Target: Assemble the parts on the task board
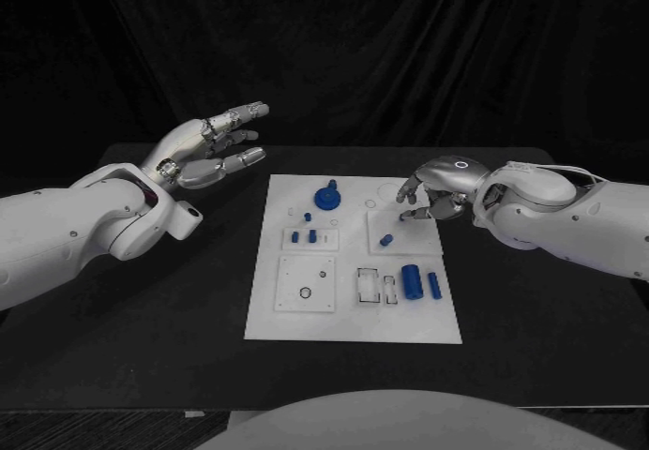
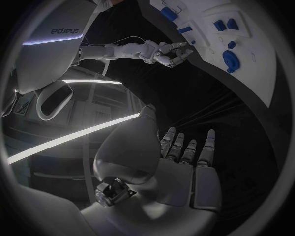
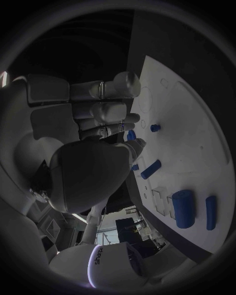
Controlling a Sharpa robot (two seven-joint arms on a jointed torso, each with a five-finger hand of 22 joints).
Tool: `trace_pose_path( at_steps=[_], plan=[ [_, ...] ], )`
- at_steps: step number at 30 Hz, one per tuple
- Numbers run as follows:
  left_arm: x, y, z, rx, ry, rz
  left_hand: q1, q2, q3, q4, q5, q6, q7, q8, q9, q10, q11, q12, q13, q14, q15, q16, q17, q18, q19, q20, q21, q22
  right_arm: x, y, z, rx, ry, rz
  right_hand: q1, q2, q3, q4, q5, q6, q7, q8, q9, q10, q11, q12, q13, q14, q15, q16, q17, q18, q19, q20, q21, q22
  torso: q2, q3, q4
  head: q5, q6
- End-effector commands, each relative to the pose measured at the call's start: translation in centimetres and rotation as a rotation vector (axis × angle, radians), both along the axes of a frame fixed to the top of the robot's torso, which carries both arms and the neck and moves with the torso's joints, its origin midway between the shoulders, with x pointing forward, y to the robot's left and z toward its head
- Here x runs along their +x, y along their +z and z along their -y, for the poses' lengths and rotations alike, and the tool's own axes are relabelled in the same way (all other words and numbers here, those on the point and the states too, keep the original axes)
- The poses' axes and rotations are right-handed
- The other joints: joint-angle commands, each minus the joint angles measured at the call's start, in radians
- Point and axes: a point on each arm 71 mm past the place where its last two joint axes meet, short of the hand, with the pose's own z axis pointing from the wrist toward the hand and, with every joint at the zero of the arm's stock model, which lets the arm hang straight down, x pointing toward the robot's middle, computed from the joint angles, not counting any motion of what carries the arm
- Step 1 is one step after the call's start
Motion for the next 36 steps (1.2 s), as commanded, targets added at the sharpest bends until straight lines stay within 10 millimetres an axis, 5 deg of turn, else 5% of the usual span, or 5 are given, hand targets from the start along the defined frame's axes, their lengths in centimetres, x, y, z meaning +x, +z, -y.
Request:
trace_pose_path(
  at_steps=[1, 14, 23, 36],
  plan=[
    [-0.1, 0.0, 0.2, -0.030, -0.032, -0.001, 0.005, 0.013, -0.008, 0.000, 0.015, 0.011, 0.008, -0.001, 0.002, 0.002, 0.005, 0.010, 0.001, -0.004, 0.006, -0.004, -0.001, 0.008, -0.005, 0.004, -0.003, -0.003, 0.1, -0.4, 0.2, -0.024, -0.029, -0.022, 0.008, 0.000, 0.007, 0.001, 0.002, 0.006, -0.004, -0.003, -0.002, -0.006, 0.003, -0.009, -0.006, -0.007, 0.006, -0.010, -0.006, 0.007, -0.008, 0.005, -0.016, 0.096, -0.001, -0.0006, 0.0005, -0.005, 0.000],
    [-0.2, -0.2, 0.5, -0.029, -0.044, -0.014, 0.053, 0.015, -0.016, -0.002, 0.041, 0.025, 0.015, 0.000, 0.002, 0.011, 0.020, 0.033, 0.003, 0.011, 0.019, 0.001, 0.004, 0.008, 0.000, 0.005, -0.001, -0.015, 0.4, -0.9, 0.0, -0.033, -0.035, -0.033, 0.021, 0.001, 0.013, -0.004, 0.012, 0.011, -0.006, -0.001, -0.005, -0.015, 0.006, -0.015, -0.013, -0.011, 0.007, -0.012, -0.008, 0.009, -0.013, 0.006, -0.026, 0.094, -0.002, -0.0006, -0.0022, -0.005, 0.000],
    [-0.2, -0.3, 0.6, -0.028, -0.044, -0.020, 0.084, 0.013, -0.017, -0.004, 0.061, 0.036, 0.020, 0.001, 0.003, 0.017, 0.031, 0.045, 0.004, 0.020, 0.027, 0.003, 0.006, 0.006, 0.004, 0.006, 0.000, -0.019, 0.8, -1.3, -0.3, -0.041, -0.028, -0.043, 0.051, -0.005, 0.040, -0.011, 0.114, 0.030, -0.010, 0.007, -0.006, -0.013, 0.008, -0.022, -0.034, -0.018, 0.007, -0.014, -0.014, 0.010, -0.017, 0.007, -0.036, 0.093, -0.002, -0.0018, 0.0007, -0.003, 0.000],
    [-0.1, -0.5, 0.6, -0.022, -0.048, -0.034, 0.108, 0.011, -0.017, -0.004, 0.068, 0.055, 0.030, 0.003, 0.005, 0.020, 0.032, 0.052, 0.004, 0.031, 0.035, 0.006, 0.008, 0.004, 0.012, 0.006, 0.003, -0.015, 0.7, -1.9, -0.6, -0.049, -0.023, -0.063, 0.057, -0.009, 0.045, -0.015, 0.116, 0.041, -0.011, 0.014, -0.002, -0.003, 0.005, -0.016, -0.035, -0.017, 0.005, -0.009, -0.009, 0.009, -0.014, 0.006, -0.029, 0.095, -0.003, -0.0015, 0.0009, -0.008, 0.000]
  ],
)
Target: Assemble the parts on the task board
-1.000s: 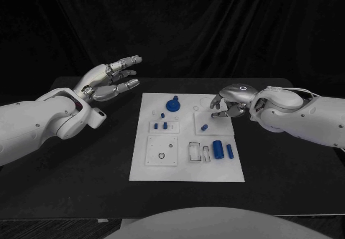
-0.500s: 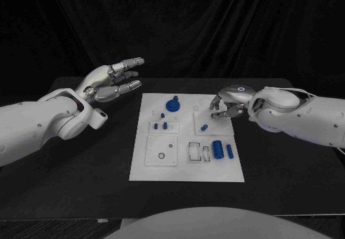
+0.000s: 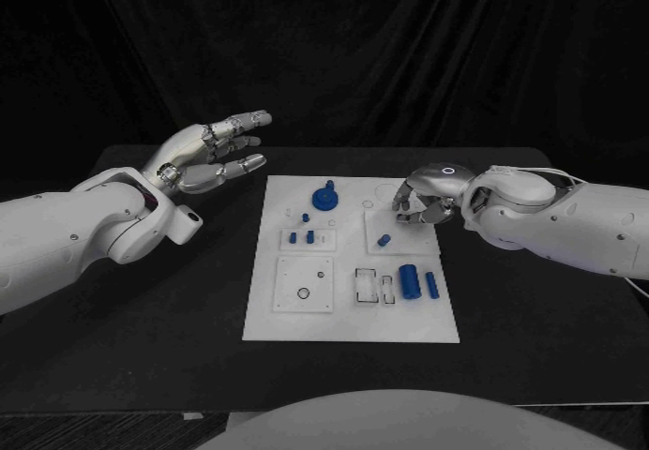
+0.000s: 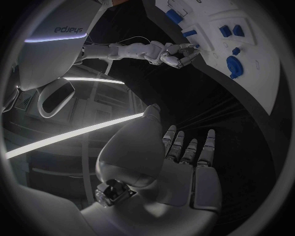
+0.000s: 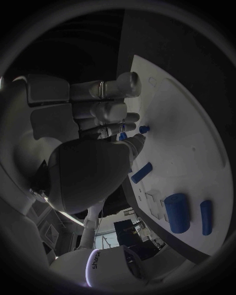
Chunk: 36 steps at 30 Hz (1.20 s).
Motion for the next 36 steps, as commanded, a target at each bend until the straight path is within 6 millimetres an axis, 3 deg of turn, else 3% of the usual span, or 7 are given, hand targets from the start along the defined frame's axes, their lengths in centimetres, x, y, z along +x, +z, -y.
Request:
trace_pose_path(
  at_steps=[1, 7, 9, 12, 21, 27, 36],
  plan=[
    [-0.1, 0.0, 0.2, -0.015, -0.015, -0.010, 0.012, 0.002, -0.007, -0.002, 0.005, 0.009, -0.002, 0.004, 0.002, 0.003, 0.008, 0.006, 0.002, 0.006, 0.002, 0.006, 0.001, 0.004, 0.009, 0.003, 0.004, 0.001, -0.1, -0.3, 0.0, -0.015, -0.007, -0.015, 0.012, -0.001, 0.006, -0.001, 0.003, 0.005, 0.000, 0.004, 0.001, 0.005, -0.002, -0.001, -0.001, -0.002, -0.002, -0.001, 0.001, 0.009, -0.007, -0.001, 0.006, 0.096, 0.001, -0.0005, -0.0002, 0.001, 0.000],
    [0.0, -0.2, 0.2, -0.011, -0.017, -0.020, 0.019, 0.003, -0.007, -0.001, 0.010, 0.018, 0.002, 0.004, 0.002, 0.004, 0.009, 0.009, 0.002, 0.011, 0.005, 0.007, 0.002, 0.002, 0.013, 0.003, 0.005, 0.003, -0.1, -0.6, -0.1, -0.014, -0.003, -0.019, 0.020, -0.004, 0.011, -0.008, 0.001, 0.022, -0.003, 0.016, 0.012, 0.020, -0.008, 0.014, 0.003, -0.001, -0.006, 0.001, 0.001, 0.009, -0.004, -0.005, 0.008, 0.096, 0.001, -0.0012, -0.0016, 0.003, 0.000],
    [0.0, -0.3, 0.2, -0.010, -0.017, -0.024, 0.020, 0.003, -0.006, -0.001, 0.011, 0.021, 0.003, 0.005, 0.003, 0.005, 0.009, 0.010, 0.002, 0.012, 0.006, 0.007, 0.002, 0.002, 0.014, 0.003, 0.005, 0.004, -0.2, -0.6, -0.1, -0.014, -0.003, -0.021, 0.030, -0.006, 0.018, -0.017, 0.032, 0.036, -0.002, 0.028, 0.025, 0.024, -0.012, 0.025, 0.006, -0.001, -0.009, 0.001, 0.000, 0.009, -0.005, -0.007, 0.006, 0.096, 0.001, -0.0010, -0.0014, 0.002, 0.000],
    [0.0, -0.4, 0.2, -0.009, -0.018, -0.027, 0.022, 0.003, -0.006, -0.001, 0.011, 0.022, 0.004, 0.005, 0.003, 0.005, 0.010, 0.011, 0.002, 0.013, 0.006, 0.007, 0.003, 0.002, 0.014, 0.003, 0.005, 0.003, -0.2, -0.7, -0.1, -0.015, -0.002, -0.024, 0.051, -0.010, 0.035, -0.038, 0.117, 0.049, -0.001, 0.051, 0.050, 0.027, -0.016, 0.038, 0.010, -0.004, -0.014, -0.002, -0.003, 0.009, -0.005, -0.012, 0.007, 0.097, 0.001, -0.0001, -0.0007, 0.001, 0.000],
    [0.0, -0.8, 0.2, -0.005, -0.018, -0.041, 0.034, 0.006, -0.004, -0.002, 0.021, 0.031, 0.010, 0.005, 0.003, 0.007, 0.013, 0.015, 0.002, 0.019, 0.010, 0.009, 0.004, 0.000, 0.022, 0.003, 0.008, 0.008, -0.3, -1.0, -0.4, -0.012, 0.006, -0.026, 0.074, -0.009, 0.066, -0.073, 0.197, 0.051, 0.006, 0.104, 0.095, 0.031, -0.021, 0.057, 0.014, -0.006, -0.019, -0.002, -0.003, 0.008, -0.006, -0.019, 0.017, 0.099, -0.001, -0.0009, -0.0005, 0.008, 0.000],
    [-0.1, -1.1, 0.1, -0.003, -0.018, -0.049, 0.048, 0.008, 0.001, -0.005, 0.034, 0.040, 0.016, 0.006, 0.004, 0.009, 0.015, 0.018, 0.003, 0.024, 0.012, 0.009, 0.004, -0.003, 0.030, 0.003, 0.011, 0.015, -0.2, -1.0, -0.4, -0.004, 0.005, -0.013, 0.078, -0.002, 0.076, -0.082, 0.207, 0.050, 0.010, 0.120, 0.109, 0.036, -0.020, 0.062, 0.014, -0.008, -0.018, -0.006, -0.008, 0.009, -0.009, -0.019, 0.013, 0.098, -0.001, -0.0020, -0.0001, 0.019, 0.000],
    [-0.1, -1.5, 0.0, -0.002, -0.015, -0.056, 0.058, 0.009, 0.004, -0.006, 0.042, 0.051, 0.021, 0.008, 0.005, 0.010, 0.016, 0.020, 0.003, 0.024, 0.013, 0.009, 0.004, -0.004, 0.036, 0.003, 0.013, 0.020, -0.9, -0.2, -0.3, 0.039, 0.011, 0.037, 0.078, 0.002, 0.083, -0.089, 0.208, 0.050, 0.015, 0.135, 0.122, 0.047, -0.019, 0.069, 0.014, -0.010, -0.015, -0.008, -0.010, 0.008, -0.011, -0.018, 0.016, 0.098, -0.001, -0.0026, 0.0016, 0.023, 0.000]
  ],
)
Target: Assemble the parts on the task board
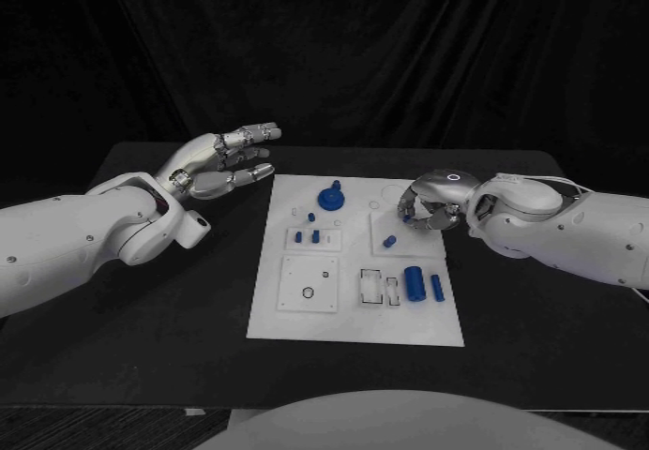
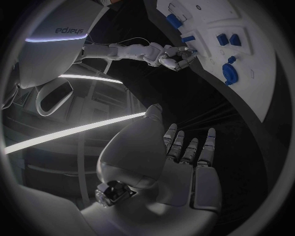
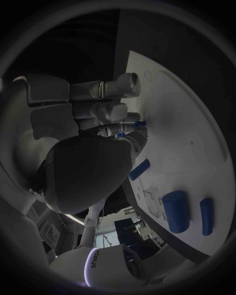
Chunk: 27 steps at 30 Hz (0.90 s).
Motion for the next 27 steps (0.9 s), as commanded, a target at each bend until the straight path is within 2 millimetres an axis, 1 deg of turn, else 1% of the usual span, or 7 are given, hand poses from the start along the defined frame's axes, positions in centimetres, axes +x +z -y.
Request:
trace_pose_path(
  at_steps=[1, 10, 12, 19, 21, 23, 27],
  plan=[
    [0.0, 0.0, 0.1, -0.014, -0.010, -0.006, 0.012, 0.000, 0.001, -0.003, 0.006, 0.008, -0.001, 0.004, 0.001, 0.000, 0.006, 0.005, 0.001, 0.006, 0.002, 0.005, 0.001, -0.004, 0.011, 0.000, 0.005, 0.005, -0.4, 0.6, 0.0, 0.034, 0.002, 0.048, 0.006, 0.000, 0.000, -0.006, 0.003, 0.004, 0.007, 0.006, 0.003, 0.011, 0.000, 0.006, 0.000, -0.003, -0.004, 0.001, 0.002, 0.008, -0.001, -0.002, 0.005, 0.098, -0.001, -0.0008, 0.0007, 0.002, 0.000],
    [0.0, -0.1, 0.2, -0.015, -0.007, -0.002, 0.013, 0.000, 0.002, -0.003, 0.007, 0.010, 0.000, 0.004, 0.001, 0.000, 0.007, 0.005, 0.001, 0.005, 0.002, 0.005, 0.001, -0.005, 0.005, 0.000, 0.003, -0.016, -0.5, 3.1, -0.5, 0.057, 0.005, 0.082, 0.003, -0.001, 0.000, -0.006, 0.001, 0.004, 0.008, 0.010, 0.007, 0.014, 0.001, 0.006, -0.002, 0.001, -0.003, 0.007, 0.008, 0.007, 0.001, -0.001, 0.012, 0.099, -0.003, -0.0029, -0.0016, 0.011, 0.000],
    [0.0, -0.1, 0.2, -0.015, -0.008, -0.002, 0.013, 0.000, 0.002, -0.003, 0.007, 0.011, 0.001, 0.004, 0.001, 0.000, 0.006, 0.005, 0.001, 0.005, 0.002, 0.005, 0.001, -0.005, 0.004, 0.000, 0.002, -0.017, -0.5, 3.7, -0.7, 0.059, 0.007, 0.087, -0.001, -0.001, 0.002, -0.006, -0.009, 0.003, 0.008, 0.014, 0.010, 0.018, 0.001, 0.005, -0.005, 0.004, -0.003, 0.008, 0.008, 0.007, 0.002, 0.000, 0.014, 0.099, -0.002, -0.0021, -0.0021, 0.011, 0.000],
    [0.1, -0.2, 0.2, -0.013, -0.008, -0.006, 0.014, 0.000, 0.002, -0.002, 0.007, 0.011, 0.001, 0.004, 0.001, -0.001, 0.006, 0.003, 0.001, 0.003, 0.001, 0.004, 0.001, -0.006, 0.002, -0.001, 0.001, -0.021, -0.9, 4.8, -1.4, 0.063, 0.024, 0.088, -0.002, -0.001, 0.003, -0.006, -0.012, 0.000, 0.008, 0.015, 0.011, 0.019, 0.001, 0.004, -0.006, 0.006, -0.003, 0.012, 0.011, 0.006, 0.004, 0.000, 0.021, 0.100, -0.001, -0.0005, -0.0020, 0.012, 0.000],
    [0.1, -0.2, 0.2, -0.013, -0.007, -0.007, 0.014, 0.000, 0.002, -0.002, 0.007, 0.011, 0.001, 0.004, 0.001, -0.001, 0.006, 0.003, 0.001, 0.003, 0.001, 0.004, 0.001, -0.006, 0.002, -0.001, 0.001, -0.021, -1.0, 4.9, -1.7, 0.064, 0.031, 0.086, -0.002, -0.001, 0.003, -0.006, -0.012, 0.000, 0.008, 0.015, 0.011, 0.019, 0.001, 0.004, -0.006, 0.006, -0.003, 0.012, 0.011, 0.006, 0.004, 0.000, 0.021, 0.100, -0.001, 0.0004, -0.0015, 0.014, 0.000],
    [0.1, -0.2, 0.1, -0.013, -0.007, -0.006, 0.014, 0.000, 0.002, -0.002, 0.007, 0.011, 0.001, 0.004, 0.001, -0.001, 0.006, 0.003, 0.001, 0.003, 0.001, 0.004, 0.001, -0.006, 0.002, -0.001, 0.001, -0.021, -1.1, 5.0, -2.0, 0.067, 0.040, 0.084, -0.003, -0.002, 0.003, -0.006, -0.013, -0.001, 0.009, 0.015, 0.012, 0.020, 0.001, 0.004, -0.007, 0.006, -0.003, 0.012, 0.011, 0.007, 0.003, 0.000, 0.019, 0.100, -0.001, -0.0001, -0.0016, 0.019, 0.000],
    [0.1, -0.2, 0.0, -0.012, -0.003, -0.006, 0.013, 0.000, 0.001, 0.000, 0.005, 0.012, 0.001, 0.004, 0.002, -0.001, 0.006, 0.004, 0.001, 0.003, 0.000, 0.004, 0.001, -0.007, 0.002, -0.001, 0.001, -0.021, -1.6, 5.2, -3.5, 0.078, 0.081, 0.075, -0.003, -0.002, 0.004, -0.005, -0.013, -0.004, 0.009, 0.014, 0.012, 0.020, 0.001, 0.002, -0.008, 0.007, -0.003, 0.013, 0.012, 0.006, 0.004, 0.000, 0.021, 0.100, -0.001, 0.0000, -0.0013, 0.027, 0.000]
  ],
)
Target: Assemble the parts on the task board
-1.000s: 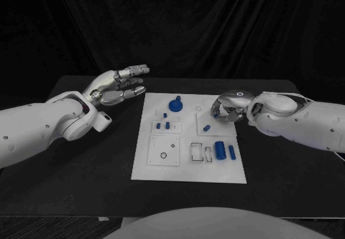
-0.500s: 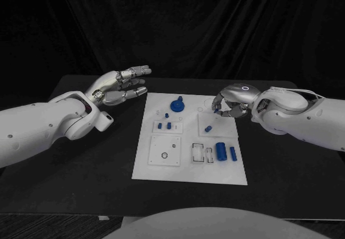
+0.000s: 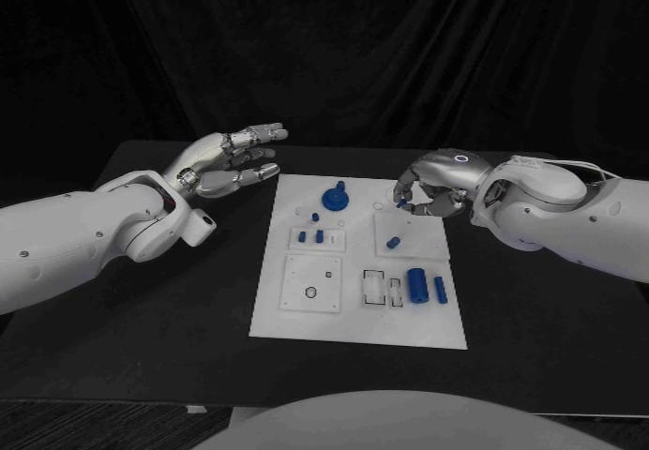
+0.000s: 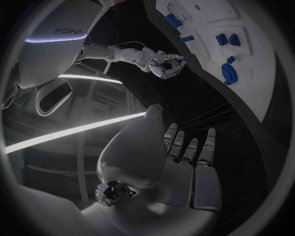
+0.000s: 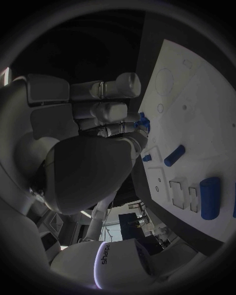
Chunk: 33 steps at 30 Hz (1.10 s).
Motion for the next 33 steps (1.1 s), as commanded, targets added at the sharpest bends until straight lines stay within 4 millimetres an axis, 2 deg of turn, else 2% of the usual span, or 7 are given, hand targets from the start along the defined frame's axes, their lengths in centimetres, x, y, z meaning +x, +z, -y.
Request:
trace_pose_path(
  at_steps=[1, 10, 16, 27, 29, 32, 33],
  plan=[
    [-0.1, 0.0, 0.0, -0.015, -0.006, -0.002, 0.010, 0.004, 0.001, 0.000, 0.002, 0.005, 0.002, 0.004, 0.002, -0.001, 0.006, 0.004, 0.001, 0.003, 0.000, 0.004, 0.001, -0.007, -0.005, 0.000, 0.001, -0.001, -0.4, 0.2, -1.4, 0.002, 0.022, -0.013, -0.003, -0.002, 0.004, -0.005, -0.005, -0.005, 0.001, 0.003, 0.001, 0.007, 0.001, 0.002, -0.002, 0.007, -0.002, 0.005, 0.001, 0.006, 0.004, 0.000, 0.005, 0.100, 0.001, 0.0003, 0.0010, 0.009, 0.000],
    [-0.1, 0.0, 0.1, -0.019, -0.009, 0.003, 0.002, -0.001, -0.009, 0.003, -0.027, 0.005, 0.003, 0.003, 0.001, -0.004, 0.004, 0.002, 0.001, -0.011, -0.012, 0.001, -0.002, -0.010, -0.012, -0.001, -0.004, -0.018, -1.7, 0.1, -7.1, 0.013, 0.168, -0.062, -0.002, -0.002, 0.011, -0.008, -0.009, -0.017, 0.003, 0.001, 0.002, 0.015, 0.000, 0.001, -0.006, 0.014, -0.003, 0.013, 0.008, 0.006, 0.007, 0.000, 0.012, 0.101, 0.001, 0.0015, 0.0015, 0.022, 0.000],
    [-0.2, 0.1, 0.1, -0.025, -0.014, 0.011, -0.025, 0.012, -0.022, 0.007, -0.047, -0.007, -0.002, 0.002, 0.000, -0.013, -0.004, -0.007, 0.000, -0.030, -0.028, -0.002, -0.006, -0.009, -0.020, -0.001, -0.006, -0.034, -2.2, -0.1, -9.9, 0.009, 0.233, -0.086, -0.001, -0.001, 0.013, -0.010, -0.010, -0.020, 0.003, 0.000, 0.002, 0.016, 0.000, 0.000, -0.008, 0.014, -0.003, 0.013, 0.008, 0.006, 0.008, 0.000, 0.011, 0.101, 0.001, 0.0021, 0.0020, 0.031, 0.000],
    [-0.3, 0.2, 0.3, -0.033, -0.020, 0.022, -0.004, 0.014, -0.019, 0.000, -0.032, -0.011, -0.002, 0.002, 0.000, -0.025, -0.011, -0.020, -0.002, -0.042, -0.039, -0.005, -0.009, -0.007, -0.022, -0.002, -0.006, -0.043, -3.3, -1.3, -12.7, -0.005, 0.301, -0.140, 0.001, 0.000, 0.017, -0.013, -0.015, -0.025, 0.004, -0.001, 0.002, 0.019, 0.001, -0.001, -0.010, 0.016, -0.003, 0.015, 0.010, 0.006, 0.009, 0.000, 0.015, 0.101, -0.001, -0.0013, 0.0030, 0.025, 0.000],
    [-0.3, 0.3, 0.3, -0.036, -0.016, 0.030, 0.002, 0.014, -0.018, 0.002, -0.029, -0.007, -0.007, 0.002, 0.000, -0.037, -0.025, -0.031, -0.003, -0.044, -0.044, -0.006, -0.009, -0.006, -0.022, -0.003, -0.006, -0.046, -3.4, -1.7, -13.0, -0.009, 0.308, -0.152, 0.001, 0.001, 0.018, -0.014, -0.016, -0.025, 0.004, -0.001, 0.002, 0.020, 0.000, -0.001, -0.010, 0.016, -0.003, 0.016, 0.010, 0.006, 0.009, 0.000, 0.015, 0.101, -0.003, -0.0034, 0.0055, 0.023, 0.000],
    [-0.3, 0.3, 0.2, -0.038, -0.011, 0.040, 0.005, 0.015, -0.019, 0.004, -0.028, -0.009, -0.039, 0.001, 0.000, -0.049, -0.063, -0.041, -0.004, -0.046, -0.051, -0.007, -0.010, -0.003, -0.024, -0.003, -0.006, -0.052, -3.7, -2.2, -13.4, -0.018, 0.317, -0.173, 0.002, 0.001, 0.019, -0.014, -0.017, -0.026, 0.004, -0.001, 0.002, 0.021, 0.000, 0.000, -0.010, 0.016, -0.003, 0.016, 0.011, 0.006, 0.009, 0.000, 0.016, 0.101, -0.005, -0.0051, 0.0078, 0.025, 0.000],
    [-0.3, 0.3, 0.2, -0.039, -0.009, 0.043, 0.005, 0.015, -0.019, 0.004, -0.028, -0.009, -0.040, 0.001, 0.000, -0.049, -0.063, -0.041, -0.004, -0.048, -0.051, -0.007, -0.011, -0.003, -0.024, -0.003, -0.006, -0.052, -3.7, -2.4, -13.5, -0.025, 0.319, -0.184, 0.003, 0.002, 0.020, -0.016, -0.018, -0.027, 0.004, -0.001, 0.002, 0.023, 0.000, 0.000, -0.011, 0.016, -0.003, 0.016, 0.011, 0.006, 0.009, 0.000, 0.016, 0.101, -0.006, -0.0061, 0.0090, 0.027, 0.000]
  ],
)
